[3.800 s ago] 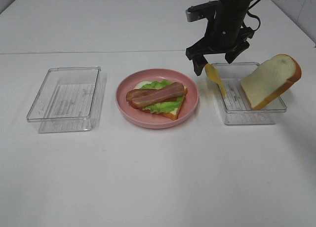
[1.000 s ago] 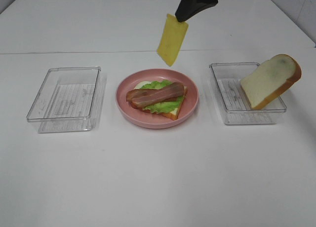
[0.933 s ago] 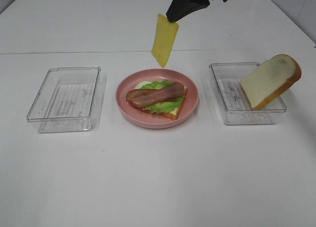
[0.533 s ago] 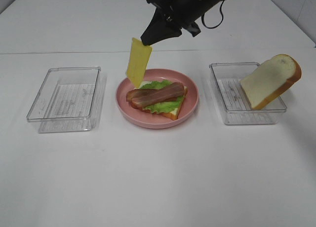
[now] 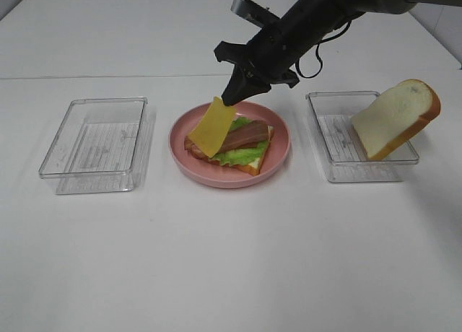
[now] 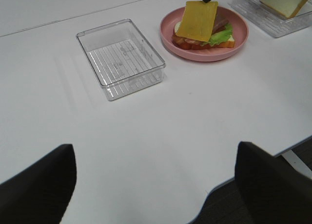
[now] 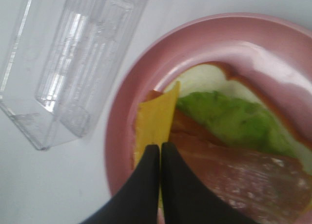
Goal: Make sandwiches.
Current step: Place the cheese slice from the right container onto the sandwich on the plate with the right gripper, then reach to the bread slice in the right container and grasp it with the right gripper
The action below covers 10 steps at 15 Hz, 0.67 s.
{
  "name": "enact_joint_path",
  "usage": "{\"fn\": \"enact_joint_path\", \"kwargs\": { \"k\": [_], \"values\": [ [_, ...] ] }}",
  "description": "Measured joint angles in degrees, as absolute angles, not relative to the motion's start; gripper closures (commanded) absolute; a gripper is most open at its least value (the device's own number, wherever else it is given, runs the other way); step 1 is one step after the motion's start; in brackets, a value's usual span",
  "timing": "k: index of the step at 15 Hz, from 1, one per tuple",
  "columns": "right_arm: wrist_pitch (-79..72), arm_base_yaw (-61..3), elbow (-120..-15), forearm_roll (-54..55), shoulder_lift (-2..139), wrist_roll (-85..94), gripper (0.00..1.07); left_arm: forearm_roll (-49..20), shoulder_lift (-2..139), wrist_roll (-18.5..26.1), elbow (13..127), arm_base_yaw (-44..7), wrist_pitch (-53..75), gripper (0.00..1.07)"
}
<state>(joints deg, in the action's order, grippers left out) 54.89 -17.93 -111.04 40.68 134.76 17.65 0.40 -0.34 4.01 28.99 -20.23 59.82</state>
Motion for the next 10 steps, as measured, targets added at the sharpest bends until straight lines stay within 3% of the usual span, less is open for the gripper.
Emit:
{"fn": "enact_joint_path", "kwargs": {
  "k": [3, 4, 7, 8, 10],
  "values": [
    [54.8, -17.9, -111.0, 33.6, 134.8, 14.6, 1.05, 0.4, -0.3, 4.0, 29.0, -20.2, 59.8, 0.25],
    [54.8, -17.9, -111.0, 32.5, 134.8, 14.0, 0.95, 0.4, -0.3, 4.0, 29.0, -20.2, 59.8, 0.25],
    [54.8, -17.9, -111.0, 31.6, 134.8, 13.6, 0.48, 0.4, -0.3, 4.0, 29.0, -20.2, 59.8, 0.25],
    [54.8, -17.9, -111.0, 31.4, 134.7, 13.6, 0.41, 0.4, -0.3, 4.0, 29.0, -20.2, 59.8, 0.25],
    [54.9, -17.9, -111.0, 30.6, 134.1, 13.5, 0.41, 0.4, -0.3, 4.0, 29.0, -20.2, 59.8, 0.25]
  ]
}}
